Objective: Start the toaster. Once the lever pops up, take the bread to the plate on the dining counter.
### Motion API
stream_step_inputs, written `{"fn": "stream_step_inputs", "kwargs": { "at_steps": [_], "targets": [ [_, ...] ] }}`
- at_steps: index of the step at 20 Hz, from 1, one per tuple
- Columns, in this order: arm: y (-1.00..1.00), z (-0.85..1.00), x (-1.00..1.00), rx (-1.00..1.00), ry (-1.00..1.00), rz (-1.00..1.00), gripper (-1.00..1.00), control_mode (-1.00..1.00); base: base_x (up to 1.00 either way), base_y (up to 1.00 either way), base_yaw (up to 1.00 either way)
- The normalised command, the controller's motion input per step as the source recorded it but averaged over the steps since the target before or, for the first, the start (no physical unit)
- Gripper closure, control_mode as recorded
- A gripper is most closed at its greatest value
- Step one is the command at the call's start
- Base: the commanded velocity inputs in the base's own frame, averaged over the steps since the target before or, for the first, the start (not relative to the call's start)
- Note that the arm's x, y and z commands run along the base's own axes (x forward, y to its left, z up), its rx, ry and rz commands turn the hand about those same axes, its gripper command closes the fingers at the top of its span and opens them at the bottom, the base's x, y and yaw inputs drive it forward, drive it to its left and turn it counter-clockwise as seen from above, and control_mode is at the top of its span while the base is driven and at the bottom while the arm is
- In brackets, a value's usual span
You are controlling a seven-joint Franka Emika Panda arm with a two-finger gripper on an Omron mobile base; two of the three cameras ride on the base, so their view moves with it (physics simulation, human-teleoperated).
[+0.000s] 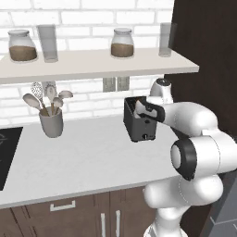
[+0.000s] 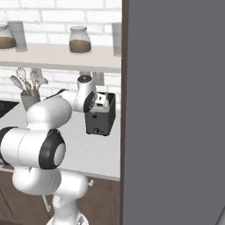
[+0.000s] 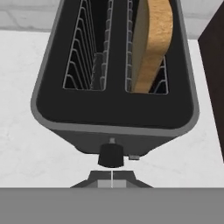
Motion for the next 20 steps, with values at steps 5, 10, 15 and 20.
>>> {"fn": "stream_step_inputs", "kwargs": {
  "at_steps": [5, 10, 15, 20],
  "targets": [
    [0.0, -0.25, 0.32, -0.01, 0.0, 0.0, 1.0, -1.0, 0.0, 0.0, 0.0],
    [0.0, -0.32, 0.28, -0.02, 0.0, 0.0, 1.0, -1.0, 0.0, 0.0, 0.0],
    [0.0, -0.49, 0.08, -0.05, 0.0, 0.0, 1.0, -1.0, 0.0, 0.0, 0.0],
    [0.0, -0.46, 0.0, -0.04, 0.0, 0.0, 1.0, -1.0, 0.0, 0.0, 0.0]
  ]
}}
